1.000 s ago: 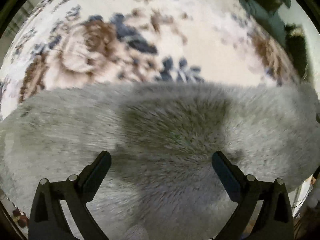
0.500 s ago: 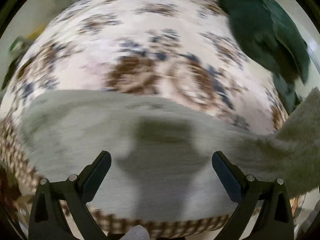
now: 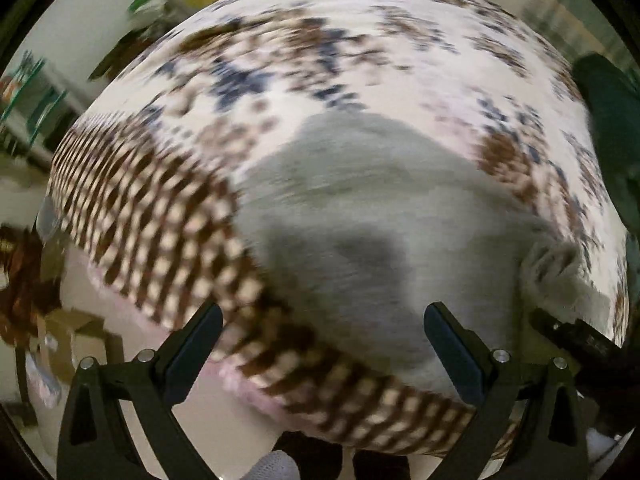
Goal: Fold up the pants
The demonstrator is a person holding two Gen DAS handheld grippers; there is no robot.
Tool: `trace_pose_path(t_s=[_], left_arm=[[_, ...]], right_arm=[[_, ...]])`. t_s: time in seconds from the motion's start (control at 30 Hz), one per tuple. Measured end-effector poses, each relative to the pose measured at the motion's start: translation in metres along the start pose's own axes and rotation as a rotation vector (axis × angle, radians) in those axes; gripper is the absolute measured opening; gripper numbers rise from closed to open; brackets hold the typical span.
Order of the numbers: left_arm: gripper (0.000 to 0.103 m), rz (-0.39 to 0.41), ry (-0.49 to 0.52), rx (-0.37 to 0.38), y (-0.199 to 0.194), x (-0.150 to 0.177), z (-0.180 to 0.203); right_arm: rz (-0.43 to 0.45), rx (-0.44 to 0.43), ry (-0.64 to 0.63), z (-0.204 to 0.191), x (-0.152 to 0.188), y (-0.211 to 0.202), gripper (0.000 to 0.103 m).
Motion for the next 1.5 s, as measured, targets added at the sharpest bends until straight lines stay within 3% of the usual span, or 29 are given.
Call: trace_pose_path(t_s=[0.03,0.13,0.17,0.3,0.47,0.6,0.7,0.73,0.8,0.83,0.87,0.93,1.0,1.1,1.2,1.3,1.33,1.4,1.43,1.47,1.5], left_arm=[[0.103,-0.004,-0.018,-0.002,0.001,0.002,-0.009],[0.103,-0.015,-0.065,-0.001,0.002,0.007,-0.027],[0.103,-0.016,-0.078,0.009,0.002,0.008,-0.029],[0.103,-0.028,-0.086,0.088,-0.001,0.006,-0.013],[0.103,-0.044,0.027,0.205,0.001,-0.003,0.059],[0.103,-0.057,0.137,0.275,0.022,-0.021,0.138],[0.1,-0.097,0.23,0.277,0.05,-0.032,0.181],[0.09,-0.128,0.266,0.271,0.064,-0.034,0.193],[0.052,-0.178,0.302,0.295,0.082,-0.034,0.208],[0.009,-0.195,0.312,0.301,0.087,-0.035,0.214],[0.005,-0.189,0.312,0.317,0.085,-0.038,0.217],[0.005,-0.085,0.321,0.325,0.058,-0.051,0.219],[0.005,-0.041,0.33,0.346,0.04,-0.061,0.222],[0.005,-0.039,0.321,0.344,0.041,-0.075,0.228],[0.008,-0.089,0.329,0.293,0.064,-0.077,0.234],[0.01,-0.146,0.278,0.305,0.073,-0.076,0.228],[0.014,-0.14,0.241,0.324,0.068,-0.076,0.219],[0.042,-0.126,0.201,0.321,0.056,-0.075,0.206],[0.065,-0.117,0.181,0.334,0.05,-0.073,0.198],[0.073,-0.108,0.157,0.346,0.043,-0.069,0.189],[0.073,-0.107,0.13,0.353,0.036,-0.059,0.177]], right_arm=[[-0.064,-0.076,-0.037,-0.017,0.01,0.003,0.073],[-0.176,-0.3,-0.1,-0.05,0.03,-0.021,0.075],[-0.172,-0.318,-0.101,-0.05,0.031,-0.034,0.077],[-0.076,-0.2,0.025,0.01,0.002,-0.074,0.081],[0.046,-0.039,0.278,0.142,-0.016,-0.123,0.081],[0.074,0.034,0.332,0.207,-0.037,-0.137,0.081],[0.082,0.06,0.332,0.239,-0.05,-0.132,0.081],[0.081,0.059,0.327,0.245,-0.054,-0.128,0.081],[0.079,0.071,0.318,0.247,-0.063,-0.116,0.081],[0.072,0.076,0.312,0.25,-0.068,-0.11,0.081],[0.071,0.081,0.303,0.25,-0.073,-0.103,0.081],[0.073,0.097,0.293,0.239,-0.085,-0.088,0.081],[0.077,0.076,0.294,0.239,-0.092,-0.083,0.081],[0.078,0.052,0.308,0.241,-0.097,-0.079,0.081],[0.071,0.049,0.32,0.244,-0.095,-0.079,0.081],[0.072,0.04,0.32,0.243,-0.089,-0.089,0.081],[0.072,0.029,0.322,0.243,-0.085,-0.095,0.081],[0.073,0.019,0.33,0.243,-0.074,-0.106,0.081],[0.07,0.011,0.339,0.243,-0.067,-0.111,0.081],[0.066,0.002,0.352,0.243,-0.058,-0.115,0.081],[0.061,-0.004,0.362,0.244,-0.051,-0.118,0.081]])
Point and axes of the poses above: each gripper's, at about its wrist camera, not at the fingertips, and y roughly the way its jaws point, z to its right, x to its underside, the point moved 6 cm from there along y, roughly the way its jaws point, and after that the axes turned 5 degrees about y, right-handed, at the moved point
